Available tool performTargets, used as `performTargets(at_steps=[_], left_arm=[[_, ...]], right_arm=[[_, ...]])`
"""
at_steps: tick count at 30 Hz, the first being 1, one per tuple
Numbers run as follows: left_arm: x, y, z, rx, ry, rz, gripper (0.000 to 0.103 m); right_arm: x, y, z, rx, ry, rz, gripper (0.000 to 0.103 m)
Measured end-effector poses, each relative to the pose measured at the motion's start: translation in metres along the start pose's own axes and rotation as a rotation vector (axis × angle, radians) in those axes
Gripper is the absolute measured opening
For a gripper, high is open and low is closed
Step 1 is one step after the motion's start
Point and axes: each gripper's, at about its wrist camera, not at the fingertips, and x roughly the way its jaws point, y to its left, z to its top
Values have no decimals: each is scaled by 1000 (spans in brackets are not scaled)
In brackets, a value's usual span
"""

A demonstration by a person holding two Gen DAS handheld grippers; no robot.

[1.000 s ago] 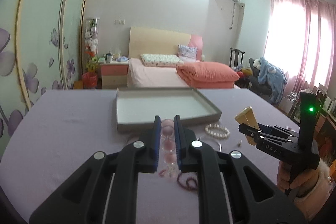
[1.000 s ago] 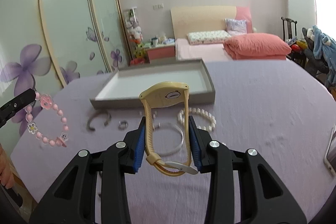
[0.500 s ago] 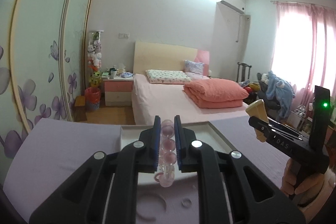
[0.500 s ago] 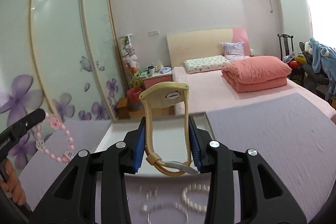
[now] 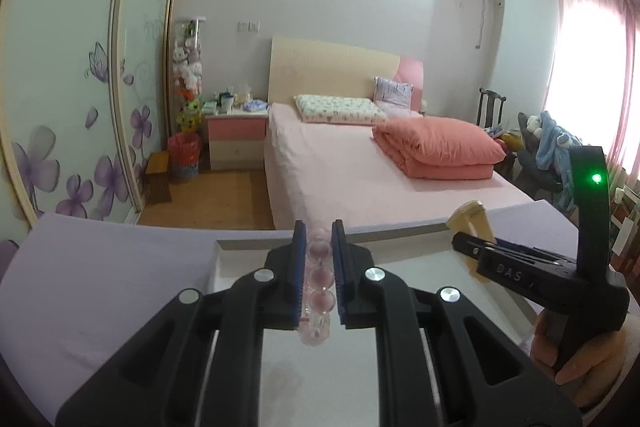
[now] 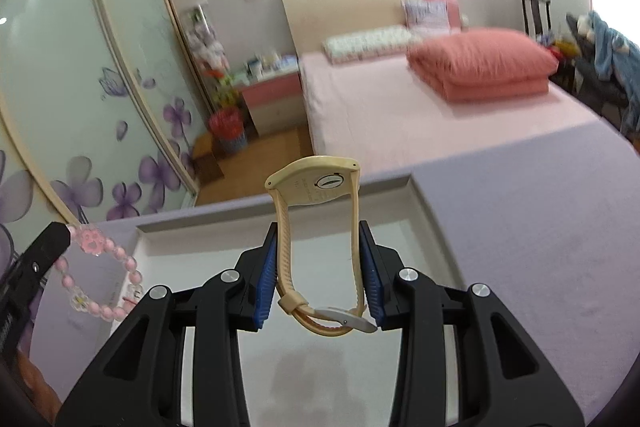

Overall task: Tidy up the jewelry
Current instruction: 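Lift and carry the watch and bracelet with both tools over the gray tray, then lower both items into the gray tray and open both tools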

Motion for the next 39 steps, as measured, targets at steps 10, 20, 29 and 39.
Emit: performTargets(at_steps=[10, 20, 29, 39], left_arm=[[50, 17, -4, -41, 83, 24, 14], [52, 28, -9, -95, 106, 30, 26], [11, 37, -15, -111, 63, 65, 40], [-68, 45, -45, -122, 3, 97, 49]], right_arm=[[38, 1, 0, 34, 164, -42, 42], [18, -4, 5, 32, 121, -14, 75], [-19, -1, 0, -14, 34, 14, 75], [-82, 2, -42, -86, -38, 53, 74]])
